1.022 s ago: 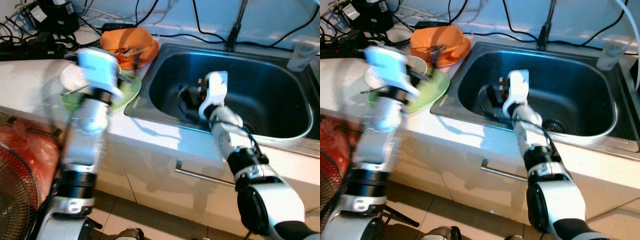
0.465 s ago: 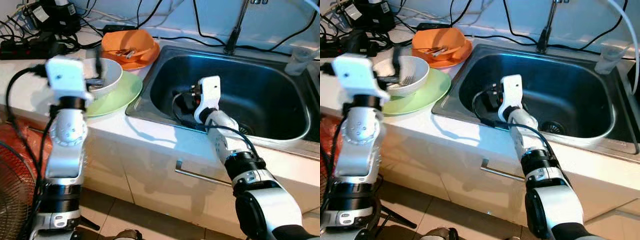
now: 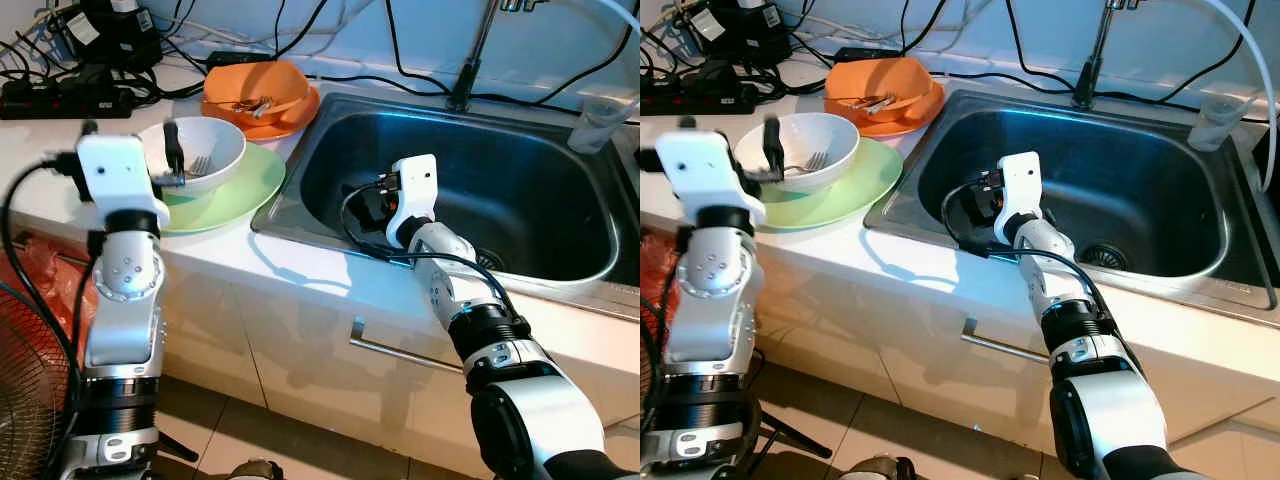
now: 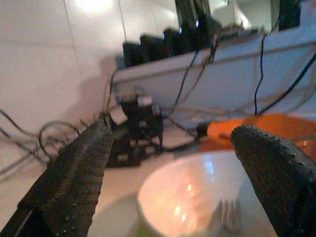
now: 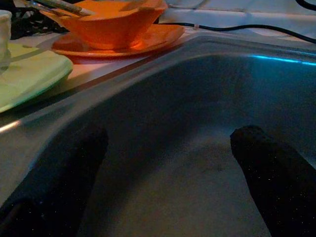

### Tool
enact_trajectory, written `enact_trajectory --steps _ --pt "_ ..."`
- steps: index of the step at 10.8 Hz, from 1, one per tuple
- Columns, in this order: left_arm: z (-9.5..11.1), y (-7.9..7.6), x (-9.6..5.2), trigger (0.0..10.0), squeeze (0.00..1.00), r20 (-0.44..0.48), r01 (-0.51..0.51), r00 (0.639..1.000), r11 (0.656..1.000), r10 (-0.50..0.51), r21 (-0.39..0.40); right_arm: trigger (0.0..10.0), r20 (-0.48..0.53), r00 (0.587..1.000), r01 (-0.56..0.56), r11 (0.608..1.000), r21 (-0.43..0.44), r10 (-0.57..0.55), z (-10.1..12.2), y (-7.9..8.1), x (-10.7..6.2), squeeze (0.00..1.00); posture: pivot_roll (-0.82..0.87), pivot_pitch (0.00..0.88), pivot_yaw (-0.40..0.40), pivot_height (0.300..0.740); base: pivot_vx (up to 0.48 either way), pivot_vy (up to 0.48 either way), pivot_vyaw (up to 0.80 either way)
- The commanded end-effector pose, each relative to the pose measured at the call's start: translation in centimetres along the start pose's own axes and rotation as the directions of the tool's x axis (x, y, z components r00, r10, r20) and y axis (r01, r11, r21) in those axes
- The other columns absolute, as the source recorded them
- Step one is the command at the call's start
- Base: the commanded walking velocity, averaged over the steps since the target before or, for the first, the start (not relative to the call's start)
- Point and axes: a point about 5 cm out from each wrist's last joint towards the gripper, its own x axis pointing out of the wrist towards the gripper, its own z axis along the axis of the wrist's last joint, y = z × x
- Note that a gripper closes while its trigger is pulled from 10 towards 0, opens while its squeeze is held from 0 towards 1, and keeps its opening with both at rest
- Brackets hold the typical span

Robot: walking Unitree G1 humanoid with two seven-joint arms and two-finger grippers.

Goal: Kitchen organization

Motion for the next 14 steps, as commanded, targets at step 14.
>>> enact_trajectory --steps 14 --pt "-2.7 -1.2 1.4 10.0 0.0 -0.081 0.065 0.994 0.997 -0.068 -0.039 10.0 0.035 0.993 -0.116 0.993 0.014 0.116 0.5 0.9 -0.4 0.0 0.07 0.034 0.036 0.74 0.0 0.0 0.0"
